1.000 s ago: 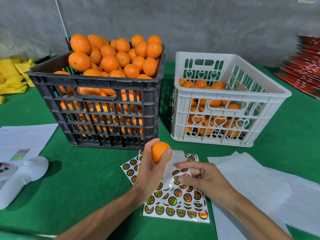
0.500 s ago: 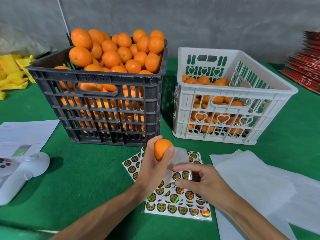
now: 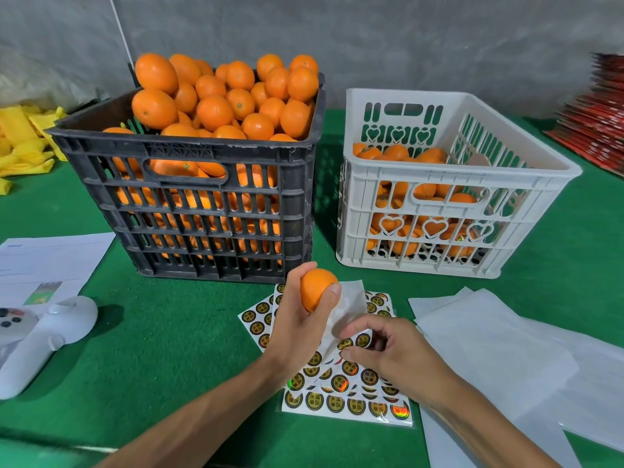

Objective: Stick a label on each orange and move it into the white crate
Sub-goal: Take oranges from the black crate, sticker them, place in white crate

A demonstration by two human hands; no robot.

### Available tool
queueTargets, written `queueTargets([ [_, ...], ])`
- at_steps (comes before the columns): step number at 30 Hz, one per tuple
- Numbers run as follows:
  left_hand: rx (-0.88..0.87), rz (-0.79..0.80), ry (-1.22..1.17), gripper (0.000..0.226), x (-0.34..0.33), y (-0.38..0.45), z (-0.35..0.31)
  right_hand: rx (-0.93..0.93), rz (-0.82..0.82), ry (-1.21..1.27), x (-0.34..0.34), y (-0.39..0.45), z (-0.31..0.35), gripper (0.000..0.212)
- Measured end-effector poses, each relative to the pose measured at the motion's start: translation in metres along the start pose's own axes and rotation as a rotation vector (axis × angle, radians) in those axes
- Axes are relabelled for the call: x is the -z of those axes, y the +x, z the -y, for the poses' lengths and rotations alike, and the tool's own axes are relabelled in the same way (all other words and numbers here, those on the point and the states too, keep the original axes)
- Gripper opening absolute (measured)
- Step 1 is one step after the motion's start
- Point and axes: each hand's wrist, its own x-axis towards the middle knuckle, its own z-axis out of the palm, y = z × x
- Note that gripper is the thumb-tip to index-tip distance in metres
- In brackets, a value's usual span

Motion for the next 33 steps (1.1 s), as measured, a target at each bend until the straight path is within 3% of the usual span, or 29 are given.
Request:
queueTargets([
  [6, -0.011, 0.015, 0.007, 0.051, 0.000, 0.000, 0.001, -0.009, 0.037, 0.029, 0.003, 0.002, 0.000, 0.030],
  [19, -0.002, 0.019, 0.008, 0.049, 0.000, 0.000, 0.000, 0.059, -0.002, -0.011, 0.000, -0.001, -0.003, 0.014],
  [24, -0.004, 0.036, -0.016, 0.050, 0.000, -0.002, 0.001, 0.070, 0.039, 0.169, 0.008, -0.006, 0.001, 0.016],
  [26, -0.005, 0.045, -0.022, 0.051, -0.001, -0.002, -0.001, 0.070, -0.017, 0.243, 0.017, -0.007, 0.007, 0.019],
  [30, 0.040, 0.078, -0.009, 0.052, 0.001, -0.002, -0.006, 0.044, -0.280, 0.410, 0.032, 0.001, 0.022, 0.016],
  [33, 0.023, 0.123, -0.021, 0.047, -0.001, 0.000, -0.010, 0.090, -0.232, 0.382, 0.025, 0.012, 0.040, 0.013],
])
